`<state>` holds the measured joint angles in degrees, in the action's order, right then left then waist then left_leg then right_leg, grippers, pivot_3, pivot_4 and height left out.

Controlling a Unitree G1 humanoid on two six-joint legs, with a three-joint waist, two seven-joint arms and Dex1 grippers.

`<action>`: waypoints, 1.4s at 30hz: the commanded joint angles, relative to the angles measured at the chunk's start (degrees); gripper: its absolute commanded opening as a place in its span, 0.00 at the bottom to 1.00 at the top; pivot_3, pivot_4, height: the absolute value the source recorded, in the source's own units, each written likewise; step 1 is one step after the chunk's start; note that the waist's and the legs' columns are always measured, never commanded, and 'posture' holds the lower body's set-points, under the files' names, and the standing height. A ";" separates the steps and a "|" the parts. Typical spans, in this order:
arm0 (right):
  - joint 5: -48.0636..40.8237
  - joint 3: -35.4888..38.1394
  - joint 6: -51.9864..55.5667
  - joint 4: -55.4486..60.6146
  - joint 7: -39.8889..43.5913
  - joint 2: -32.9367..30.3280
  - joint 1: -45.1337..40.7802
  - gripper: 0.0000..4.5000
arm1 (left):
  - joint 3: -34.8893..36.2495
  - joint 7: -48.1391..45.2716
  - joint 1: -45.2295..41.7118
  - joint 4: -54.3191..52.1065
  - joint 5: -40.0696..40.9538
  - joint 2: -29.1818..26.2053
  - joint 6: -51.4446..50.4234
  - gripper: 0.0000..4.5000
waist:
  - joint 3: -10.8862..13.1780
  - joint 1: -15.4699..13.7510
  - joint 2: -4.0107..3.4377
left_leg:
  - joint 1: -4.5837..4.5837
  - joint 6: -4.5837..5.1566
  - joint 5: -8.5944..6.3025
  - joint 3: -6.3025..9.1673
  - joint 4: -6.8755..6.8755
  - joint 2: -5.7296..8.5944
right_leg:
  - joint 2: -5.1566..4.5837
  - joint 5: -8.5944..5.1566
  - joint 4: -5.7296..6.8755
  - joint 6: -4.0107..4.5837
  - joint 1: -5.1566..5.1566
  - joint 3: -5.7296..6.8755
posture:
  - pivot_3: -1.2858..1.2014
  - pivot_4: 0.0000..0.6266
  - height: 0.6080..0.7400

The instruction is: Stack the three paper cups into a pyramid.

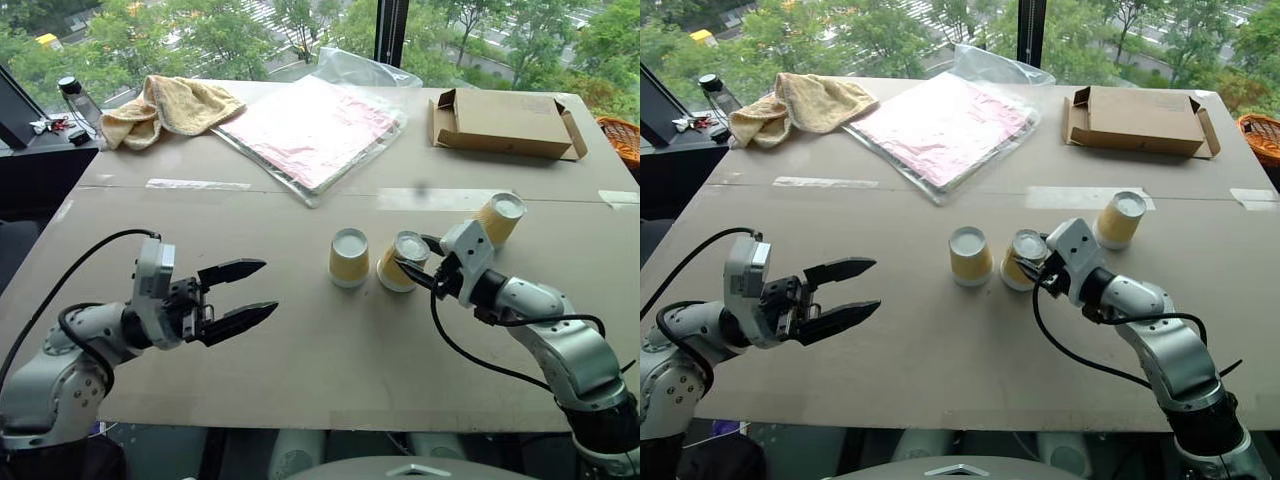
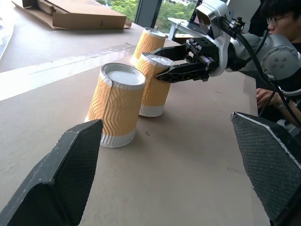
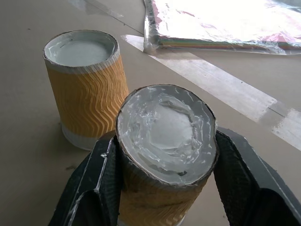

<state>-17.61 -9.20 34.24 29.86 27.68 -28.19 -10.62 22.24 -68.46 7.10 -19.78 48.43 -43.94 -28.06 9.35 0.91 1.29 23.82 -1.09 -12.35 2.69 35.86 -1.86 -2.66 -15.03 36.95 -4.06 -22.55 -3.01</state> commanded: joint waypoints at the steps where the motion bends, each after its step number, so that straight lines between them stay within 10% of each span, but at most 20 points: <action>1: 1.91 -1.26 -2.37 0.06 1.00 0.08 -1.44 0.47 | 2.53 -0.82 1.17 -1.42 -0.26 -1.06 1.64 1.00 | 0.00 0.03 0.00 | 0.00 0.00 0.00 0.00 0.00 0.00 | 0.00 0.00 0.00 0.00 0.00 0.00 | 0.52 0.24 1.00; 11: 4.69 -5.41 -2.81 -0.17 3.69 0.12 -1.90 0.47 | 2.27 0.13 2.62 -2.41 -0.35 0.06 2.31 1.00 | -0.03 0.04 0.05 | -0.06 0.01 0.00 -0.01 0.13 -0.01 | 0.01 -0.01 0.14 0.03 0.03 -0.01 | 0.52 0.24 1.00; 16: 4.07 -3.66 -2.79 2.24 4.83 -0.76 -1.42 0.99 | 1.49 -0.17 1.15 -1.42 -0.42 0.22 2.21 1.00 | -0.03 0.03 0.05 | -0.05 0.01 0.00 0.00 0.13 -0.01 | 0.02 0.00 0.15 0.01 0.03 0.00 | 0.52 0.24 1.00; 26: -19.74 20.87 3.33 10.57 5.32 -2.24 -4.57 0.99 | -0.49 0.19 -2.47 -1.18 0.82 1.21 1.00 1.00 | -0.03 0.02 0.05 | -0.07 0.01 0.00 0.02 0.19 -0.01 | 0.02 0.02 0.19 -0.01 0.10 0.01 | 0.52 0.24 1.00; 32: -0.90 17.21 1.17 -6.63 -4.96 -7.08 -8.79 0.99 | -1.43 0.47 -4.35 -3.00 2.37 1.66 0.50 1.00 | -0.06 -0.15 0.09 | -0.10 0.01 0.00 -0.02 0.35 0.00 | 0.03 -0.02 0.35 0.06 0.09 -0.02 | 0.52 0.24 1.00; 42: 2.90 18.27 -0.06 -20.18 -7.76 -4.18 -10.52 0.99 | -1.83 0.77 -4.16 -6.56 4.18 1.75 0.17 1.00 | -0.03 0.19 0.04 | -0.06 0.01 0.00 -0.04 0.35 0.02 | 0.03 0.01 0.48 0.00 0.03 -0.06 | 0.52 0.24 1.00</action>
<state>-15.00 7.17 35.62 10.02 20.66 -32.50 -19.75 20.12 -67.68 2.76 -24.09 51.33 -42.14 -28.28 9.33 1.10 1.33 23.75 -1.08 -12.35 2.65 36.21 -1.84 -2.64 -15.02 37.44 -4.06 -22.52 -3.07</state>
